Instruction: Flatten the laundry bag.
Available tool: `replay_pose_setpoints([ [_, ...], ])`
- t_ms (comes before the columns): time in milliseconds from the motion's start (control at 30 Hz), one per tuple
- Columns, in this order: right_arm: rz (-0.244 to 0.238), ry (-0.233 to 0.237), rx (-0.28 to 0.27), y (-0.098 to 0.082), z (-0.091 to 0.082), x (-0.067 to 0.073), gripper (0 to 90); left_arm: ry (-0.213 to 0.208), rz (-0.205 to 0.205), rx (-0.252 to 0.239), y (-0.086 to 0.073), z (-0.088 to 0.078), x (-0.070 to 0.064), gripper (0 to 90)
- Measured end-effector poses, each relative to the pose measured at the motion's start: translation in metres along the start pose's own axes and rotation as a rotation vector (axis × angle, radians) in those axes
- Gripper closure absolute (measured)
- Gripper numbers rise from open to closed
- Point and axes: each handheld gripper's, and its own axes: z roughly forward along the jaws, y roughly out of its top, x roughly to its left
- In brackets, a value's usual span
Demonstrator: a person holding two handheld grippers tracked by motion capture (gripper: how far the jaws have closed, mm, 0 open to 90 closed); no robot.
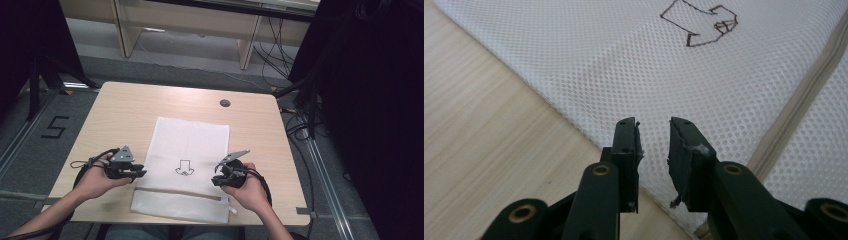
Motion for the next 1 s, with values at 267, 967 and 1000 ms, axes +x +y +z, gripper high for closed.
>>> replay_pose_setpoints([
  [267,-0.019,-0.036,0.122,0.002,0.015,0.003,90.0,-0.034,0.045,0.061,-0.001,0.008,-0.008,74.8],
  [967,-0.028,-0.12,0.226,0.013,0.038,-0.012,90.0,-0.009,0.085,0.183,0.005,0.023,-0.014,79.5],
  [1000,-0.04,-0.118,0.222,0.013,0.038,-0.013,90.0,-0.01,0.063,0.179,0.005,0.024,-0.014,79.5],
])
